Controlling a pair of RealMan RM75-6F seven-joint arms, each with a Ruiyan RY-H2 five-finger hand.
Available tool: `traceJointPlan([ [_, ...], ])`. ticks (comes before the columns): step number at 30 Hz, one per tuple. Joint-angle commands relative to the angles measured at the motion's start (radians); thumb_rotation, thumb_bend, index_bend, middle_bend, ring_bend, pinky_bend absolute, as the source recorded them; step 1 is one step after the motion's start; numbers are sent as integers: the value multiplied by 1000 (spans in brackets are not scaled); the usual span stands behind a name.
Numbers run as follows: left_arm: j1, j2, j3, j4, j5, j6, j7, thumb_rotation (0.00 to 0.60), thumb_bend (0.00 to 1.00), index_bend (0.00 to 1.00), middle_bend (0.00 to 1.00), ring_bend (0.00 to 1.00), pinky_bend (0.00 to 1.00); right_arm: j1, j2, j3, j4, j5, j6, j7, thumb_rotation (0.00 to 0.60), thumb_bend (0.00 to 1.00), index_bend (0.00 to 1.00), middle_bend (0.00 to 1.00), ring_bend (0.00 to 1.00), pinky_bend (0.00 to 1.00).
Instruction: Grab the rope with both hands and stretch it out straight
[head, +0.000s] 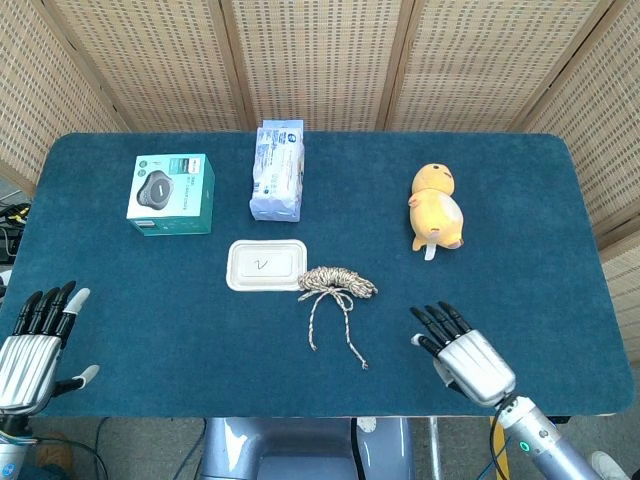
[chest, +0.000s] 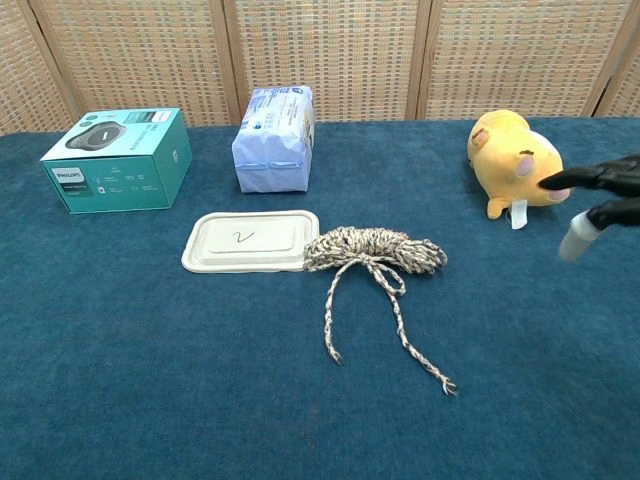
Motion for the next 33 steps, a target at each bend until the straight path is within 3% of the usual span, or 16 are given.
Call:
traceJointPlan([
  [1,-9,-8,-5,0,-18,-15,14,600,0,0,0,0,0,113,-39,2,17,-36,-141,-30,600,677,308,0,0,0],
  [7,-23,-22,-9,-1,-37,-36,46,600,0,0,0,0,0,203,-134,25,30,41,-315,-146,600,677,320,0,0,0],
  [12,-31,-30,-12,1,-55,-48,62,600,0,0,0,0,0,241,-211,39,47,116,-394,-250,600,678,330,0,0,0],
  [19,-38,-34,-14,2,-69,-52,69,600,0,0,0,0,0,258,-277,36,79,199,-416,-333,600,680,334,0,0,0],
  [33,-42,-38,-7,0,-70,-51,77,600,0,0,0,0,0,264,-313,10,129,294,-387,-392,600,680,340,0,0,0],
])
